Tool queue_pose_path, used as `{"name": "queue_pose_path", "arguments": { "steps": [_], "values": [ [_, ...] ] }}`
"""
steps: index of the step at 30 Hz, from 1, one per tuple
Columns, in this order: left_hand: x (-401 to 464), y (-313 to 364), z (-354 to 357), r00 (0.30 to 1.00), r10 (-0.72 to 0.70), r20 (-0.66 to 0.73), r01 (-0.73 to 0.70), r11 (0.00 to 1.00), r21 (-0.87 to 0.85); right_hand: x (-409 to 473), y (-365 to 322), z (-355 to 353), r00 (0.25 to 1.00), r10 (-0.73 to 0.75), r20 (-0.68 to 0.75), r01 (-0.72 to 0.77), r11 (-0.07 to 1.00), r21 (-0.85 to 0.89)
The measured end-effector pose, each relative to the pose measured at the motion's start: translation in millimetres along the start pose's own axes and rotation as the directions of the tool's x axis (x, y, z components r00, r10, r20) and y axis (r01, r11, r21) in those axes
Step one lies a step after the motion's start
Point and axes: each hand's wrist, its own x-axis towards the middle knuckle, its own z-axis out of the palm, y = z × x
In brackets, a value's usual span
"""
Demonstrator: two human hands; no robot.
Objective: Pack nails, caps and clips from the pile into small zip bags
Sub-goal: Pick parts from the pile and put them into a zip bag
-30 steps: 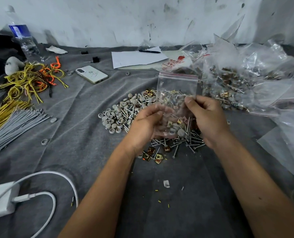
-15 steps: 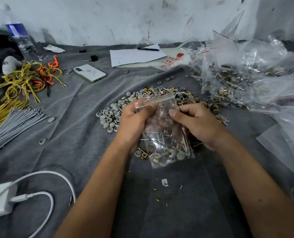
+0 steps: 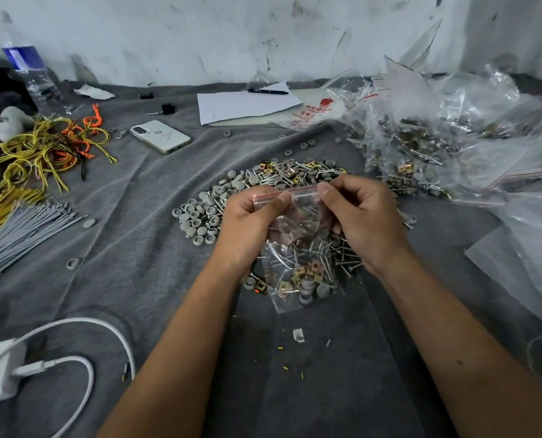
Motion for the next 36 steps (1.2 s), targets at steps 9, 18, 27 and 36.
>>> {"name": "queue_pose_path", "arguments": {
  "steps": [9,18,27,36],
  "values": [
    [0.4,-1.8,2.8,0.999,0.046,-0.024,-0.046,0.999,0.014,-0.9,1.7,6.1,0.994,-0.082,0.077,0.092,0.987,-0.135],
    [1.8,-4.7,4.3,0.999,0.045,0.016,-0.046,0.998,0.043,-0.2,5.2,8.8,0.996,-0.055,0.077,0.06,0.996,-0.072],
    [3.8,-7.2,1.4,0.999,0.031,-0.013,-0.03,0.999,0.031,0.6,5.1,6.5,0.997,-0.053,0.059,0.06,0.989,-0.138],
    [6.4,-5.0,-4.3,0.981,-0.099,-0.169,0.063,0.977,-0.206,1.2,5.2,1.3,0.994,0.003,-0.108,-0.009,0.998,-0.059]
  ]
}}
